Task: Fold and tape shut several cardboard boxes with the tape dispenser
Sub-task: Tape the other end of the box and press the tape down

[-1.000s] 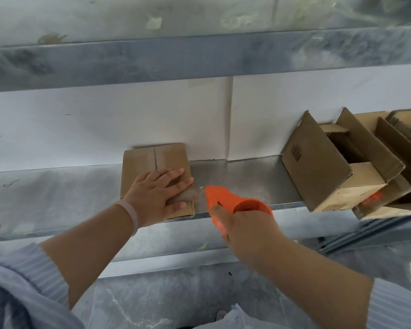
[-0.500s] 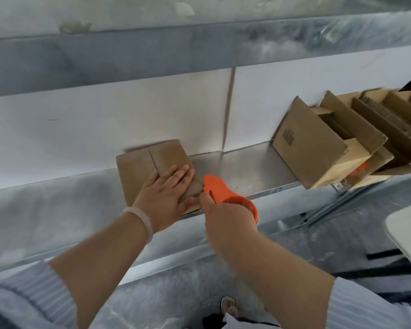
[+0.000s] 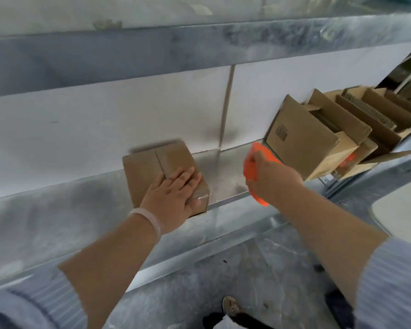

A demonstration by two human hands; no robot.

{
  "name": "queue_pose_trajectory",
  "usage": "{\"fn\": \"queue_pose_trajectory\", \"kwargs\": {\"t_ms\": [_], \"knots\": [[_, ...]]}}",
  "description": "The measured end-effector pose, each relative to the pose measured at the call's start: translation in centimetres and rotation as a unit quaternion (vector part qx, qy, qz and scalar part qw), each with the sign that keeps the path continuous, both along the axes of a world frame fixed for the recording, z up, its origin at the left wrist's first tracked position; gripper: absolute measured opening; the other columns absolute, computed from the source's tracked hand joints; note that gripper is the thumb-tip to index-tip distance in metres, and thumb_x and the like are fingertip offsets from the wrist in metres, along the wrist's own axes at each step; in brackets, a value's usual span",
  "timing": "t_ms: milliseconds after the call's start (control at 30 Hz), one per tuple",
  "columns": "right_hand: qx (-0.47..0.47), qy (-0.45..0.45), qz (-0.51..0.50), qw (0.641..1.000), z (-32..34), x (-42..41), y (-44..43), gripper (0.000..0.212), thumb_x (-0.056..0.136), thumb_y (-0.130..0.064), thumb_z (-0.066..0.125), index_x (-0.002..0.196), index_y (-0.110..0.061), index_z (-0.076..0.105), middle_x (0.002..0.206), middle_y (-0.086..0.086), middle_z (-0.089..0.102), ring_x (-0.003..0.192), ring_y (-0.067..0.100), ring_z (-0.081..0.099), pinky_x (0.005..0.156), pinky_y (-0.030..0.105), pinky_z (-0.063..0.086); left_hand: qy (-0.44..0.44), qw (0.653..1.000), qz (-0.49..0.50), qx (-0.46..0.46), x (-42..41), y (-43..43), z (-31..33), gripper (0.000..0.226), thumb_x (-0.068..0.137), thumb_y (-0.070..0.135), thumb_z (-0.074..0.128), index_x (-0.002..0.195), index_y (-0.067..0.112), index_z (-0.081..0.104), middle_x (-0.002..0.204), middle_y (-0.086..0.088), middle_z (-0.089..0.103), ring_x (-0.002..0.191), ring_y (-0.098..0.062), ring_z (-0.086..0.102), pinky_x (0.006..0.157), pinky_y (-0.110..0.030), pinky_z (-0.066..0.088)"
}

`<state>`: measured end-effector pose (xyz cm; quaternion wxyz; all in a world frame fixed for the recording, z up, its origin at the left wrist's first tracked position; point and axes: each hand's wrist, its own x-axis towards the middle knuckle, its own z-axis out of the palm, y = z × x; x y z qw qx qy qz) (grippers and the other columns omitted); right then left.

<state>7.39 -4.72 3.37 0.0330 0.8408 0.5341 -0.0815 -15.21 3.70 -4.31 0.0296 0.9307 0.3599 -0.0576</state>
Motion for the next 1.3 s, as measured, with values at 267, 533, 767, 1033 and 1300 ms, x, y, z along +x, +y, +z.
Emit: {"fn": "queue_pose_trajectory", "kwargs": {"t_ms": [267,533,767,1033,1300], "knots": [[0.099,0.050,0.103,0.988,-1.4,1.7,-0.6,0.073,0.092,-0.034,0.057,0.150,-0.026,0.015,0.119,0.005,0.063,0.098,0.030,0.065,0.067,0.029,0.038,-0.036,0.999,-0.004,0.018,-0.2,0.5,0.1,0.075,0.088,0.062,0.004,0.154,0.029,0.017,0.161,0.009,0.011,0.148,-0.015,0.016,0.118,-0.048,0.019],[0.109,-0.126,0.256,0.952,-7.2,5.4,1.4,0.092,0.065,-0.013,0.079,0.148,-0.021,0.039,0.061,-0.005,0.064,0.057,0.022,0.059,0.076,0.037,0.046,-0.067,0.996,-0.005,0.059,-0.5,0.3,-0.1,0.065,0.096,0.060,0.022,0.146,0.024,0.042,0.151,0.005,0.042,0.137,-0.018,0.043,0.111,-0.044,0.030],[0.154,-0.155,0.324,0.920,-9.5,7.0,5.3,0.083,0.065,-0.006,0.059,0.144,-0.030,0.046,0.075,0.009,0.065,0.073,0.032,0.061,0.088,0.043,0.041,-0.094,0.994,0.005,0.046,-0.5,0.4,-0.6,0.066,0.092,0.059,0.036,0.150,0.028,0.034,0.156,0.009,0.032,0.143,-0.014,0.032,0.112,-0.043,0.023],[0.041,-0.122,0.329,0.936,-13.0,5.1,3.3,0.095,0.071,-0.028,0.071,0.154,-0.027,0.025,0.118,0.019,0.065,0.108,0.037,0.061,0.104,0.044,0.025,-0.110,0.993,0.013,0.034,-0.4,0.6,-0.5,0.068,0.090,0.060,0.041,0.150,0.030,0.033,0.157,0.010,0.028,0.145,-0.014,0.027,0.114,-0.044,0.021],[0.009,-0.109,0.311,0.944,-13.3,4.8,4.0,0.089,0.083,-0.052,0.059,0.154,-0.035,0.008,0.130,0.018,0.058,0.120,0.038,0.054,0.111,0.049,0.024,-0.125,0.992,0.025,0.017,-0.5,0.7,-0.4,0.069,0.091,0.064,0.039,0.151,0.033,0.029,0.159,0.014,0.021,0.148,-0.008,0.016,0.118,-0.040,0.013]]}}
